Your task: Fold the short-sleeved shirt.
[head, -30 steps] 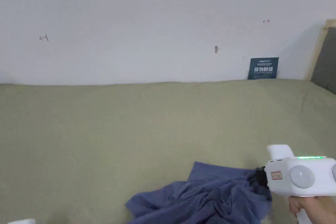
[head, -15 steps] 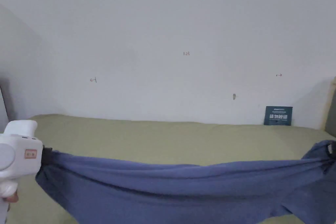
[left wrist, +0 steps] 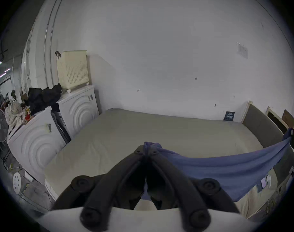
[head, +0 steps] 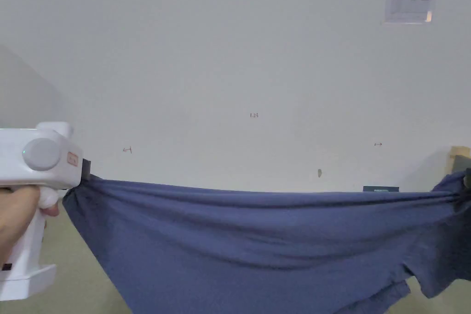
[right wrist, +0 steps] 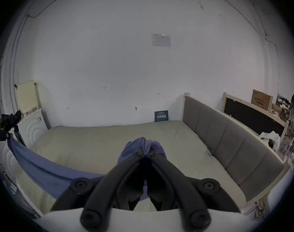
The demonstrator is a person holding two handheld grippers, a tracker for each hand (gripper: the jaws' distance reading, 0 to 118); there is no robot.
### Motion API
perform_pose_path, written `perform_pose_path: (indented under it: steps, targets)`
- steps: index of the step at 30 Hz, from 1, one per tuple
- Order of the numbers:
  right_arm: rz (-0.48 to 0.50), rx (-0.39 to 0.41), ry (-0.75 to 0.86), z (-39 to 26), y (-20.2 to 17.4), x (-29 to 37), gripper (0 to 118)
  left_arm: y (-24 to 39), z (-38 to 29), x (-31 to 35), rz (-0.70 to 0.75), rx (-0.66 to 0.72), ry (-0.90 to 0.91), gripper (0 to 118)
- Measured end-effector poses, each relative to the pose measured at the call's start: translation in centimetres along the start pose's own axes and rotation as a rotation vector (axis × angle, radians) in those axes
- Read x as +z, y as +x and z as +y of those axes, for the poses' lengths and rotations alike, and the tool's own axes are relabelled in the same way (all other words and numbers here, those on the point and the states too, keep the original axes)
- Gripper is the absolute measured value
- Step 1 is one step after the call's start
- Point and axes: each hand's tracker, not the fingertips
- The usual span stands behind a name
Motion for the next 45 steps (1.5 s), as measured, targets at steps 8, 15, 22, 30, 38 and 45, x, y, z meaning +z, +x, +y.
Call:
perform_pose_path:
  steps: [8,15,22,30,38,45]
  targets:
    - [-0.042,0.010,0.003,3.3,-0.8,-6.1,0,2.6,4.1,-4.7,0.052,-0.014,0.022,1]
    - [-0.067,0.021,-0.010,4.6,-2.4,-12.5,0,5.1,5.9,-10.5,0.106,-0.054,0.046,0]
    - [-0.083,0.057,-0.054,2.3,-3.9,-19.4,0,7.1,3.7,-16.5,0.161,-0.101,0.036,0]
    - [-0.072,0.118,-0.202,-7.9,-2.8,-21.6,0,7.4,-5.5,-20.0,0.153,-0.144,-0.115,1]
    - [-0.030,0.053,-0.302,-18.7,-0.5,-14.2,0,3.9,-18.5,-16.4,0.113,-0.105,-0.276,1]
    - [0.000,0.012,-0.338,-26.1,1.6,-4.1,0,0.4,-25.6,-8.1,0.048,-0.059,-0.333,1]
